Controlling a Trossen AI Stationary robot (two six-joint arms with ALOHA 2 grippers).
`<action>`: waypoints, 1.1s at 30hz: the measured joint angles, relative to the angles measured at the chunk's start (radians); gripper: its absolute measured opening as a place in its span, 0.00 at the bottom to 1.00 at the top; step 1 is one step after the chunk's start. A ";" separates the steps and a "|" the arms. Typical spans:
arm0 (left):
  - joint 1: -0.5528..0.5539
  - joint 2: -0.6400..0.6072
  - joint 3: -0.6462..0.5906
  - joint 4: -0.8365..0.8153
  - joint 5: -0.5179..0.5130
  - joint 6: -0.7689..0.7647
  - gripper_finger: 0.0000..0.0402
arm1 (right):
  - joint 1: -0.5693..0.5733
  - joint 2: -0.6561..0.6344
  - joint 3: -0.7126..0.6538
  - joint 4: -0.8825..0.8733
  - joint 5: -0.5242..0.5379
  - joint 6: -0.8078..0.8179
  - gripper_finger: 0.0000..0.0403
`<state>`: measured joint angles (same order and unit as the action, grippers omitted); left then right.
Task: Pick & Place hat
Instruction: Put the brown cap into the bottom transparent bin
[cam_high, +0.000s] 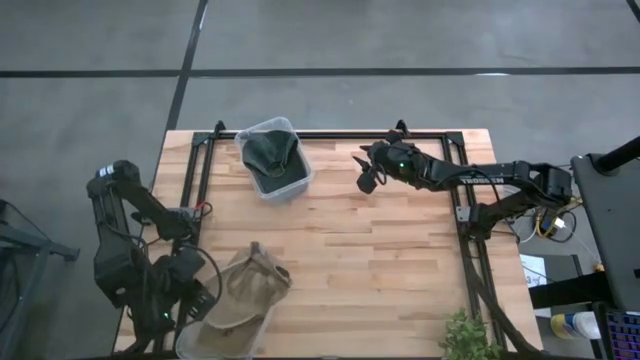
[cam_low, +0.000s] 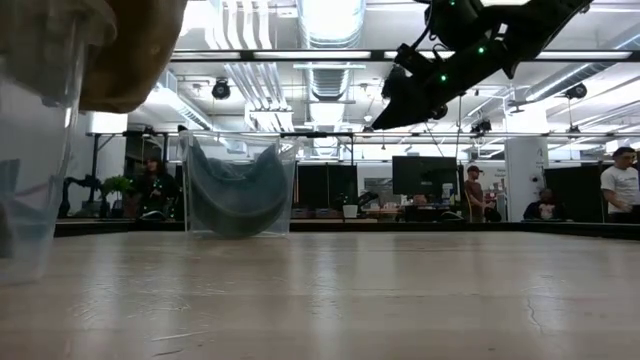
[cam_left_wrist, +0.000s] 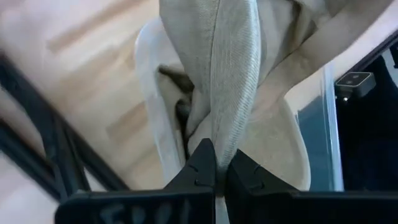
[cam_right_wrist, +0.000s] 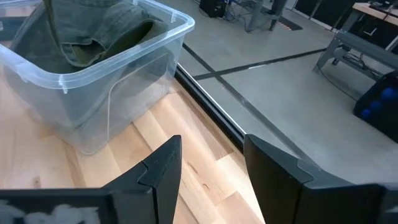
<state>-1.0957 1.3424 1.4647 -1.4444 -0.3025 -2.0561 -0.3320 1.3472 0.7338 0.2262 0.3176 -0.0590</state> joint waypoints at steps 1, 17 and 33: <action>0.000 -0.002 0.005 0.001 0.018 -0.026 0.01 | -0.002 0.004 0.000 0.002 0.000 0.002 0.42; 0.013 0.110 -0.126 0.112 0.002 0.115 0.05 | -0.035 0.021 -0.001 0.020 0.000 -0.015 0.43; 0.025 0.137 -0.226 0.272 0.267 0.012 0.16 | -0.049 0.024 -0.001 0.018 -0.001 0.000 0.41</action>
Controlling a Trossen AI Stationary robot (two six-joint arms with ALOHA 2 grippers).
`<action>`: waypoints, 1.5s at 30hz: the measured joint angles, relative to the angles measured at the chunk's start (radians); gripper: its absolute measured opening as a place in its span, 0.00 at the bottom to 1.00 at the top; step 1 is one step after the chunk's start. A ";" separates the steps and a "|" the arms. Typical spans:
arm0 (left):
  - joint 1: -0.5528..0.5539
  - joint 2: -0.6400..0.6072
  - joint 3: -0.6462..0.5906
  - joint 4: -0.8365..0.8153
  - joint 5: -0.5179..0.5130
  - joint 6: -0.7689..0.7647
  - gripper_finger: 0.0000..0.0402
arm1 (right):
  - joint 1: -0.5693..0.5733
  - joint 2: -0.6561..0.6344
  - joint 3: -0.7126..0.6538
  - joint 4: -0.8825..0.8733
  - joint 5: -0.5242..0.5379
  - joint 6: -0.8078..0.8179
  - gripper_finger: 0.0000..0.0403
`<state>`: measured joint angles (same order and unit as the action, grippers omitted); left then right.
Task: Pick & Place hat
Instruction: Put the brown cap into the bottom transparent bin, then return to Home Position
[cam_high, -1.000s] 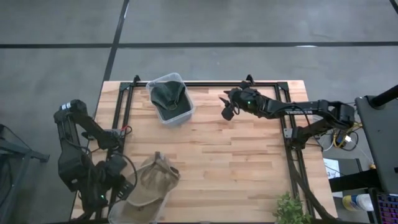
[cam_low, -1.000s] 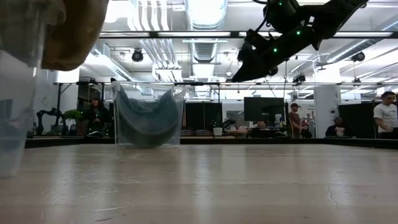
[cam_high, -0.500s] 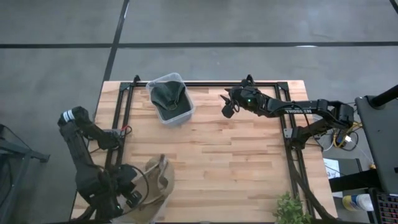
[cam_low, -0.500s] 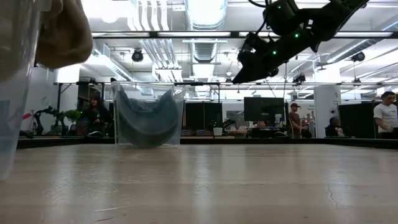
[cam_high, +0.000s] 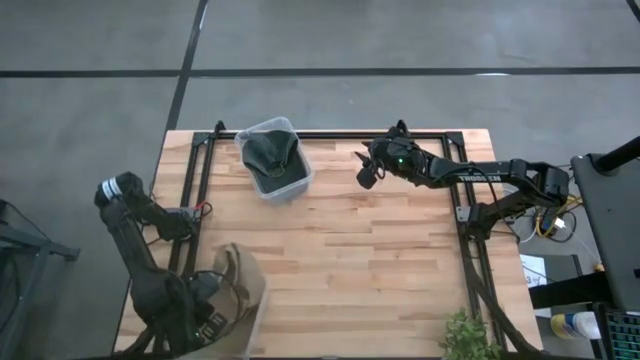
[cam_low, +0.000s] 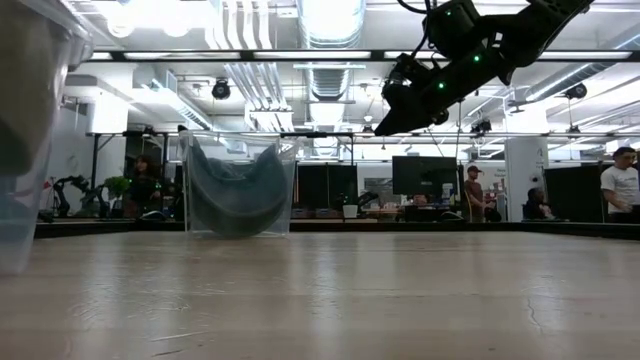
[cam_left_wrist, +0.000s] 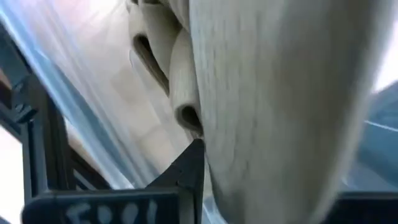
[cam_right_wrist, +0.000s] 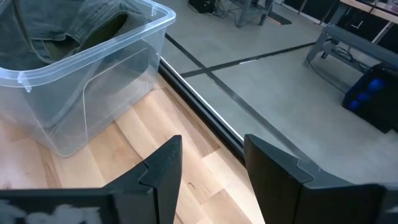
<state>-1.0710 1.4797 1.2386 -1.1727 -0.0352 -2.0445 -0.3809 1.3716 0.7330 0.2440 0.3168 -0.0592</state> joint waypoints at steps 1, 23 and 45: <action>0.000 -0.005 0.003 0.007 -0.005 0.007 0.17 | 0.000 0.000 0.000 0.000 0.000 0.000 0.41; 0.000 -0.230 0.135 -0.008 -0.353 0.224 0.17 | 0.001 -0.001 0.000 -0.002 -0.002 -0.034 0.40; 0.395 -0.557 -0.068 0.657 -0.445 1.785 0.17 | 0.000 -0.001 -0.002 0.083 -0.733 -0.125 0.32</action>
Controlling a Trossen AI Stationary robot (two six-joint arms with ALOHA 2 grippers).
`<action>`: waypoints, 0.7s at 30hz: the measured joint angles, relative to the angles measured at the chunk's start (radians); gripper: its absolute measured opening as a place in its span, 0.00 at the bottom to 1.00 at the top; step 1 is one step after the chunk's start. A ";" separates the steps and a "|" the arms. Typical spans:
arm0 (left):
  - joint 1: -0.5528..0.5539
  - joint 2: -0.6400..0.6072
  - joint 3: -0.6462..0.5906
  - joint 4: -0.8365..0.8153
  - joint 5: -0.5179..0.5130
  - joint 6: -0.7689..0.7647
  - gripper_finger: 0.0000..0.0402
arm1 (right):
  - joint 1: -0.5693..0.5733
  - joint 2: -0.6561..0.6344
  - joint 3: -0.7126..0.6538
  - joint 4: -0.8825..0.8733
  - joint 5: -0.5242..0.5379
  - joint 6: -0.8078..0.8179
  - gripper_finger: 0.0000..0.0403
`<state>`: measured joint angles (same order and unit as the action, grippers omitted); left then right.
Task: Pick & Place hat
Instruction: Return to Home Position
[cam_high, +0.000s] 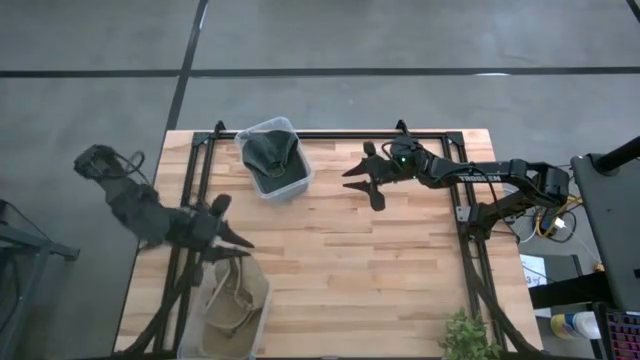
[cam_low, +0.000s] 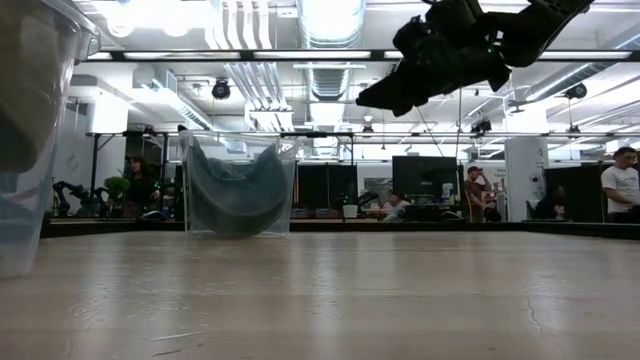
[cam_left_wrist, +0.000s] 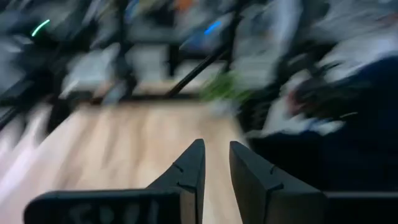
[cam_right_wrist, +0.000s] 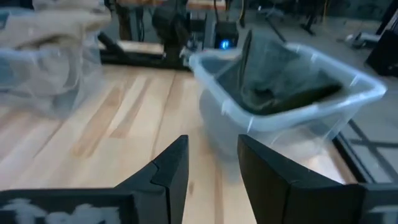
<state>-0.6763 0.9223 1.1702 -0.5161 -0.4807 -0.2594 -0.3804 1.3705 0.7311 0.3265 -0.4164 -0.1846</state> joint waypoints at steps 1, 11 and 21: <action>0.045 -0.020 -0.024 0.072 0.096 0.056 0.17 | 0.000 0.000 0.000 0.018 0.000 0.006 0.32; 0.501 -0.175 -0.268 0.274 0.595 0.183 0.17 | -0.003 -0.004 -0.002 0.100 -0.011 0.049 0.31; 0.581 -0.412 -0.571 0.381 0.659 0.212 0.17 | -0.072 -0.164 -0.088 0.148 -0.011 0.032 0.27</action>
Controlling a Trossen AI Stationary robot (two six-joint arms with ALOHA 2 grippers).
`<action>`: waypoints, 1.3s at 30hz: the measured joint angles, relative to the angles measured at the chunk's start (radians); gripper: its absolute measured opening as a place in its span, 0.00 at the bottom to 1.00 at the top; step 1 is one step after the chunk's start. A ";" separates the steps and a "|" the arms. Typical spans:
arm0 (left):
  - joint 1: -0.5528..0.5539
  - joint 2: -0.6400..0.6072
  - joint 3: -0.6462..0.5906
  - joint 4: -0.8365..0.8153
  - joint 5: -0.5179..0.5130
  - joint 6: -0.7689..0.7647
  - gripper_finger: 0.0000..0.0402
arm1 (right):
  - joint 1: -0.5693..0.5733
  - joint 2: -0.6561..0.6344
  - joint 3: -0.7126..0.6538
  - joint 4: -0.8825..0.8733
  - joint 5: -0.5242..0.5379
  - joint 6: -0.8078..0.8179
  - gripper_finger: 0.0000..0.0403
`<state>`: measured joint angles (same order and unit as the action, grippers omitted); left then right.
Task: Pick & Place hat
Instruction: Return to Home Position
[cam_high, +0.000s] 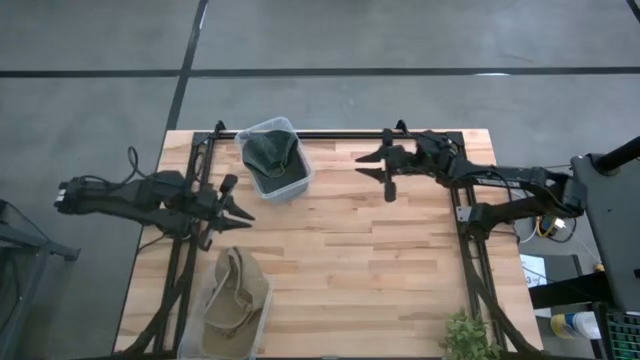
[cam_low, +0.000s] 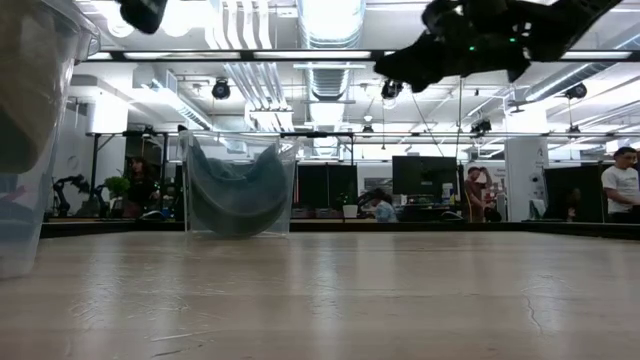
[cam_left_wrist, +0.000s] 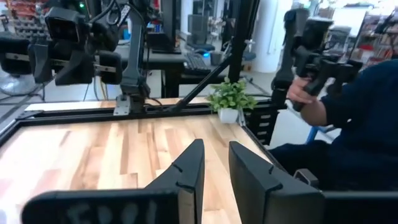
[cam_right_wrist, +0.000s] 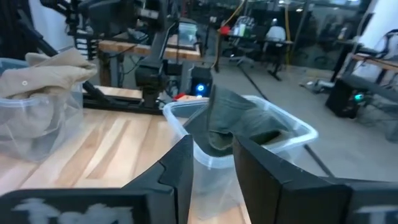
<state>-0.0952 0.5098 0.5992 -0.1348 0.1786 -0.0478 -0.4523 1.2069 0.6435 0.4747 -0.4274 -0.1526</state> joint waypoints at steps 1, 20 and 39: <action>0.000 -0.025 -0.026 0.014 0.004 -0.007 0.17 | -0.007 -0.024 -0.019 -0.001 0.000 0.001 0.26; -0.002 -0.238 -0.309 0.126 0.004 -0.035 0.17 | -0.035 -0.404 -0.453 0.239 0.008 0.085 0.21; -0.005 -0.241 -0.483 0.273 -0.044 -0.007 0.17 | -0.034 -0.603 -0.635 0.131 0.137 0.237 0.21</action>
<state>-0.0998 0.2692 0.1162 0.1381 0.1342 -0.0552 -0.4864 0.6039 0.0090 0.6056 -0.2909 0.0844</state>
